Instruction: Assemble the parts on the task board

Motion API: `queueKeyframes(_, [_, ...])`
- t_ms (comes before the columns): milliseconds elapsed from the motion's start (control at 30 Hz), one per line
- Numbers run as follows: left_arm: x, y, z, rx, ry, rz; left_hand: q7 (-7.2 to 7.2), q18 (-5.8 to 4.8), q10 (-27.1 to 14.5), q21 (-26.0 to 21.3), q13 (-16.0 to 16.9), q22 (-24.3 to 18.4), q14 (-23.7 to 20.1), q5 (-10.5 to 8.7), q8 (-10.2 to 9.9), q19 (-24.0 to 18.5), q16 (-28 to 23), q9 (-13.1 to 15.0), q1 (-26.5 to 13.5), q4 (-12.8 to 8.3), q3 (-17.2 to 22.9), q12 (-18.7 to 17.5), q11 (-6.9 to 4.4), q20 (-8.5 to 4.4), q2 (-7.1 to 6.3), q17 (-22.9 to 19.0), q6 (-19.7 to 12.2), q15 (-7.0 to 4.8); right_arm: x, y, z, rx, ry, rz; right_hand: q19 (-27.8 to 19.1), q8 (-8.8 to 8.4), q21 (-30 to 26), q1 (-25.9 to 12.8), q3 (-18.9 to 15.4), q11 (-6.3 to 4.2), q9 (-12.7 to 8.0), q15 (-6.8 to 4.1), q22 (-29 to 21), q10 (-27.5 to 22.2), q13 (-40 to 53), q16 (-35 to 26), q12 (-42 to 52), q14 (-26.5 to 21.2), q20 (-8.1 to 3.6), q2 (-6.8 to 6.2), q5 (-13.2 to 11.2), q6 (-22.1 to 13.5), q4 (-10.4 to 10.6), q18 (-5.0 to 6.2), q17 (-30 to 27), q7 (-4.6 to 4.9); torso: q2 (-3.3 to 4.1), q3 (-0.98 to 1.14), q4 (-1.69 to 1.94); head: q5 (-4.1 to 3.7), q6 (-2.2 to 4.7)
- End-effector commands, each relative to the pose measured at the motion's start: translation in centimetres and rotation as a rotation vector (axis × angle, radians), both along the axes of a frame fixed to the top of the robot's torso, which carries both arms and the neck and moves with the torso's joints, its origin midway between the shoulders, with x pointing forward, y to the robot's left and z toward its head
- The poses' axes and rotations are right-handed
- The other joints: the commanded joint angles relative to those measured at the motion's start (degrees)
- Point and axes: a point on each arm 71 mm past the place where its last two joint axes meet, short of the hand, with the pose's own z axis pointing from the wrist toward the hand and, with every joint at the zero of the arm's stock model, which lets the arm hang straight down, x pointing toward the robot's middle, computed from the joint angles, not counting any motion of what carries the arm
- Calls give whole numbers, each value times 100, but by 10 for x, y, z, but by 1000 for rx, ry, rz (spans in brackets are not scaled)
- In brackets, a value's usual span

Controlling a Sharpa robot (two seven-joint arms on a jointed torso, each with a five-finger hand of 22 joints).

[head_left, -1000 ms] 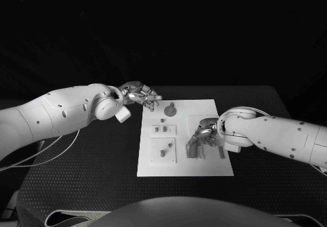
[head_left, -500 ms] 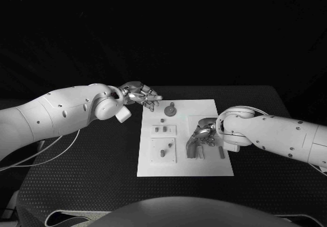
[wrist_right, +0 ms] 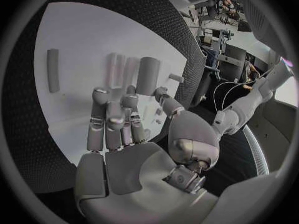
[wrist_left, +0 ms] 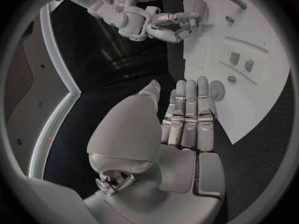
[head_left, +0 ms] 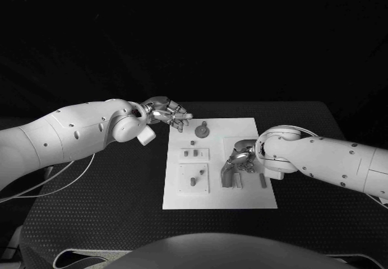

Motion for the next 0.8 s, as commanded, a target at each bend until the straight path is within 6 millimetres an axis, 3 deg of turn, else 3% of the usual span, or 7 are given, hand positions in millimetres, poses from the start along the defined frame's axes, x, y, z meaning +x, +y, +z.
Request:
queueKeyframes(33, [-1,-3,1,-8,0,-16,0,119,-23,14,-6,-1,-35,-2,39,-16,-9,9,-48,-12,38,18,-2,5,-6,-6,-52,-10,-2,1,-2,-31,-15,39,-27,16,8,119,9,-8,5,-15,116,-39,-5,-20,-10,-54,6,48,14,84,23,65,-18,84,1,-1,-2,-4,1])
queueKeyframes(400, [-1,-3,1,-8,1,-17,0,119,-22,15,-5,-1,-36,-2,40,-17,-9,10,-48,-12,39,19,-2,5,-7,-6,-52,-10,-1,3,-3,-38,-35,46,-47,-7,-8,68,-11,5,-3,-5,112,-72,-4,-40,-19,-96,17,-64,14,60,89,65,-33,97,-1,-1,-1,-7,1])
queueKeyframes(633, [-1,-3,1,-8,1,-17,-1,119,-21,15,-5,-1,-37,-2,40,-17,-9,10,-49,-12,40,19,-2,6,-7,-6,-51,-10,-2,5,-4,-22,-36,39,-51,-54,-37,-120,-22,20,-15,3,107,-107,1,-55,-18,-118,10,-445,14,10,404,65,-22,111,0,-4,2,-11,1])
queueKeyframes(800, [-1,-2,1,-7,1,-16,0,119,-22,15,-5,0,-37,-2,41,-18,-8,11,-51,-10,41,19,-2,6,-6,-6,-51,-9,-1,4,-5,-23,-35,29,-55,-64,-42,-166,-29,24,-19,6,108,-115,3,-59,-18,-123,10,-490,12,-3,455,65,-21,117,1,-4,4,-11,1])
